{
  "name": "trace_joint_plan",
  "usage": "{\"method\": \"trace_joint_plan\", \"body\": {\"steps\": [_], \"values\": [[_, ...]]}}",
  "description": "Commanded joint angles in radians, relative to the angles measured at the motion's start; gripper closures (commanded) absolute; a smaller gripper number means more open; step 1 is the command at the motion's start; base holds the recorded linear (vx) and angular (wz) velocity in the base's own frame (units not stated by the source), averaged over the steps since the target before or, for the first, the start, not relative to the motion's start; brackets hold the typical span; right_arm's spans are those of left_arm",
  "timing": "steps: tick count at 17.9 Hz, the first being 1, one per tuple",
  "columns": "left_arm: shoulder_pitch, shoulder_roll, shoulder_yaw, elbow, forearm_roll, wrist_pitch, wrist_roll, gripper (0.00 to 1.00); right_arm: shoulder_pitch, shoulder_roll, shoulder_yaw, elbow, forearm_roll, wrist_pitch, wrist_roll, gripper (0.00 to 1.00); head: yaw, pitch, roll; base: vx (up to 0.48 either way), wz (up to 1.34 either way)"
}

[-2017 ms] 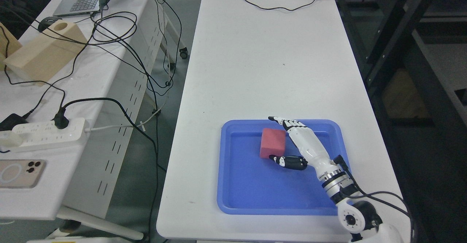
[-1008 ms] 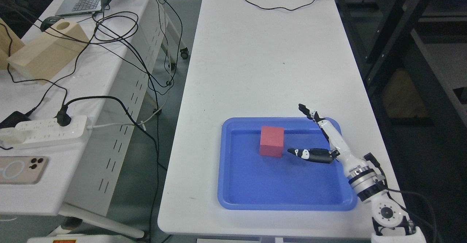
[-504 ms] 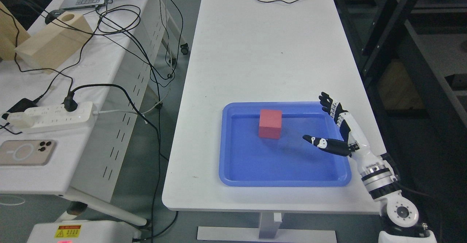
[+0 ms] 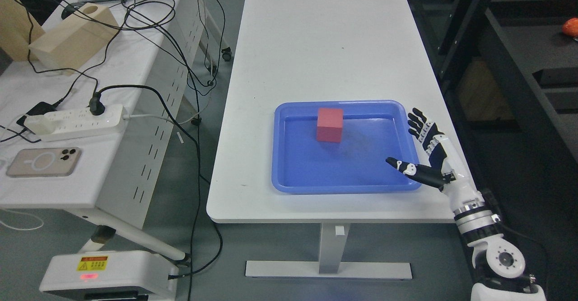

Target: Pick pink block from left shelf to tray

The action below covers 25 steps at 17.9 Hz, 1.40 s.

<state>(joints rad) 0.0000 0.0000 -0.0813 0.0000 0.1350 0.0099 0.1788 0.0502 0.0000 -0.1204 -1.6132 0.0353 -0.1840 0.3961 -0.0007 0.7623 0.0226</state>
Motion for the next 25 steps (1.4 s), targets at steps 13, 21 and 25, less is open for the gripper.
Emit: {"method": "trace_joint_plan", "body": {"steps": [13, 21, 25], "values": [[-0.029, 0.017, 0.0, -0.017, 0.0, -0.001, 0.001, 0.0, -0.004, -0.018, -0.007, 0.004, 0.077, 0.026, 0.004, 0.01, 0.0, 0.0, 0.0, -0.157, 0.13], [-0.029, 0.017, 0.0, -0.017, 0.0, -0.001, 0.001, 0.0, -0.004, -0.018, -0.008, 0.004, 0.104, 0.026, -0.002, 0.01, 0.0, 0.0, 0.0, -0.164, -0.03], [-0.031, 0.017, 0.0, -0.017, 0.0, -0.001, 0.001, 0.0, -0.004, -0.018, -0.008, 0.006, 0.104, 0.026, -0.002, 0.01, 0.0, 0.0, 0.0, -0.099, -0.02]]}}
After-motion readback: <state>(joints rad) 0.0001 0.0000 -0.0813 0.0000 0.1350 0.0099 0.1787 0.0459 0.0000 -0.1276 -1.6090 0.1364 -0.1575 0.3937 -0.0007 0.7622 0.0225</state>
